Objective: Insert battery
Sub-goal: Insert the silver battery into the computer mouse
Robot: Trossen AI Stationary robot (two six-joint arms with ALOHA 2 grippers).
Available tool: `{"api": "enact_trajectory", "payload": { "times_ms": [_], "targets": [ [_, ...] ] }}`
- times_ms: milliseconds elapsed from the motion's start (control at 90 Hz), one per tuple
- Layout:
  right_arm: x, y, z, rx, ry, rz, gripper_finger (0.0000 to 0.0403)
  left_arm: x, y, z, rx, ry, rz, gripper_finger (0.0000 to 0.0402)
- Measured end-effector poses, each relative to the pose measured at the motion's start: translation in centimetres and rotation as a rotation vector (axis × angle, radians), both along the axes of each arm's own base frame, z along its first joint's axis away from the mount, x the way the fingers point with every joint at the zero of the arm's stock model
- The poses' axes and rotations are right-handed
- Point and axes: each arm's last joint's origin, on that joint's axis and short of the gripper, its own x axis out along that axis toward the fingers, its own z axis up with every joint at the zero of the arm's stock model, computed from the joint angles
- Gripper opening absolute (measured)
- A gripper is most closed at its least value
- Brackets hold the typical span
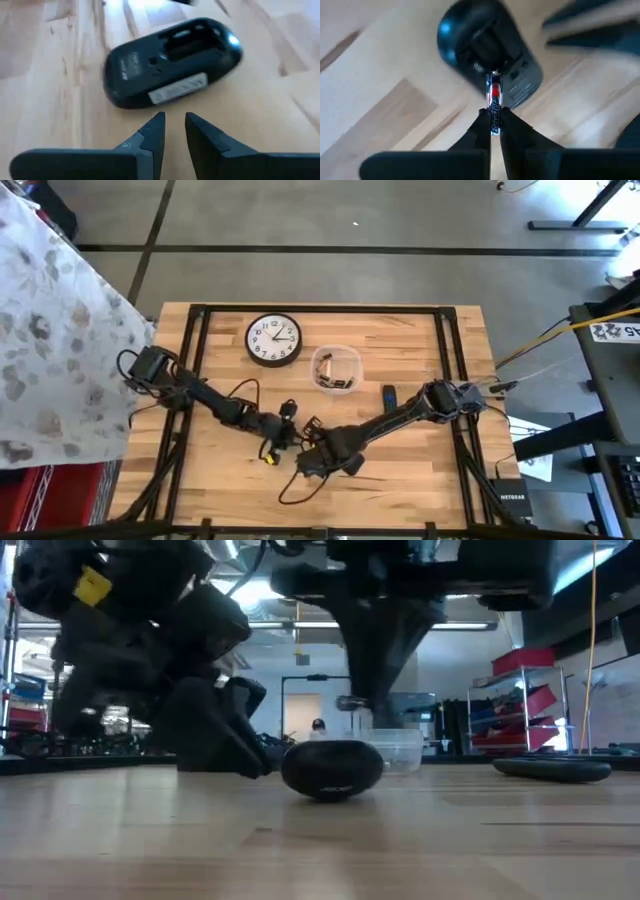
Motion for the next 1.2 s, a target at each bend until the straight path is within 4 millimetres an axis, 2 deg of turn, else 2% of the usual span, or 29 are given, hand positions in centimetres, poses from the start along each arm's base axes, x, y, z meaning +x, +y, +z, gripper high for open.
{"api": "enact_trajectory", "payload": {
  "times_ms": [144,300,411,567,789,1011,1200],
  "targets": [
    [0.3,0.3,-0.8,-0.115,-0.005,0.118,0.0001,0.4,1.1,-0.4,-0.001,-0.004,0.038,0.0061],
    [0.3,0.1,-2.4,-0.196,0.052,0.157,0.0001,0.7,2.0,-0.4,0.001,-0.003,0.068,0.0061],
    [0.3,0.2,-2.3,-0.261,0.036,0.176,0.0001,0.7,2.3,-0.4,0.006,0.008,0.077,0.0061],
    [0.0,0.9,-2.3,-0.264,0.041,0.210,0.0001,0.1,2.1,0.0,0.004,0.049,0.074,0.0061],
    [-0.5,2.2,-2.3,-0.272,0.060,0.322,0.0001,-1.5,0.0,1.6,-0.044,0.120,0.047,0.0061],
    [-0.3,1.9,-2.3,-0.279,0.045,0.297,0.0001,-2.9,-4.0,1.6,-0.160,0.139,-0.095,0.0061],
    [-0.1,2.0,-2.6,-0.278,0.040,0.307,0.0001,-2.6,-5.9,1.5,-0.252,0.045,-0.110,0.0061]
  ]
}}
